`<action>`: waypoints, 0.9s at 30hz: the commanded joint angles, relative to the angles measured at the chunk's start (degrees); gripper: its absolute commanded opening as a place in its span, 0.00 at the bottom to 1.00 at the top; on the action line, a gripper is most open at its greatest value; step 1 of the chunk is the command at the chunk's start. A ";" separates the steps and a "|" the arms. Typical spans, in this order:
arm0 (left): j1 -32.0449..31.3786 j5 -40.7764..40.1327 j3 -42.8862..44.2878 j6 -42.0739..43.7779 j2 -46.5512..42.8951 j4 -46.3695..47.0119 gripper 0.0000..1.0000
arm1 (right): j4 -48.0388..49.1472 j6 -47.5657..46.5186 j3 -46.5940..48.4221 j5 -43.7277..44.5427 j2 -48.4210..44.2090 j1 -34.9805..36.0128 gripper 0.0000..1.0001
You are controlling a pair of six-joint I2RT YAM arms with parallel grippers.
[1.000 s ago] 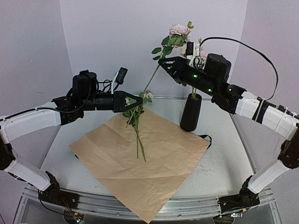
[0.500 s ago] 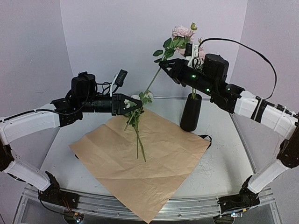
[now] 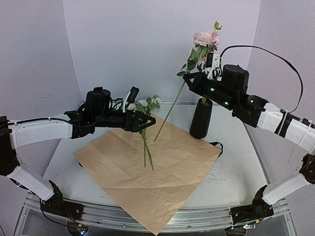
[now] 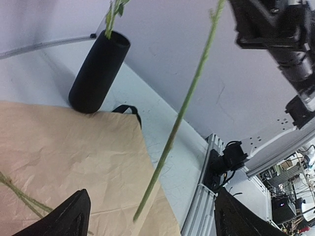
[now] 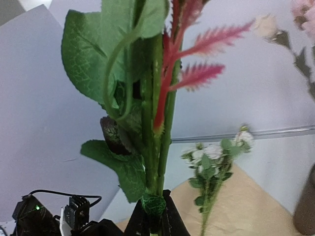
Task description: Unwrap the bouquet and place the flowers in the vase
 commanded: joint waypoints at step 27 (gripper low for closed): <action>-0.07 -13.55 -1.03 1.72 0.48 -0.59 0.84 | 9.16 -37.15 17.82 33.87 4.35 -9.24 0.00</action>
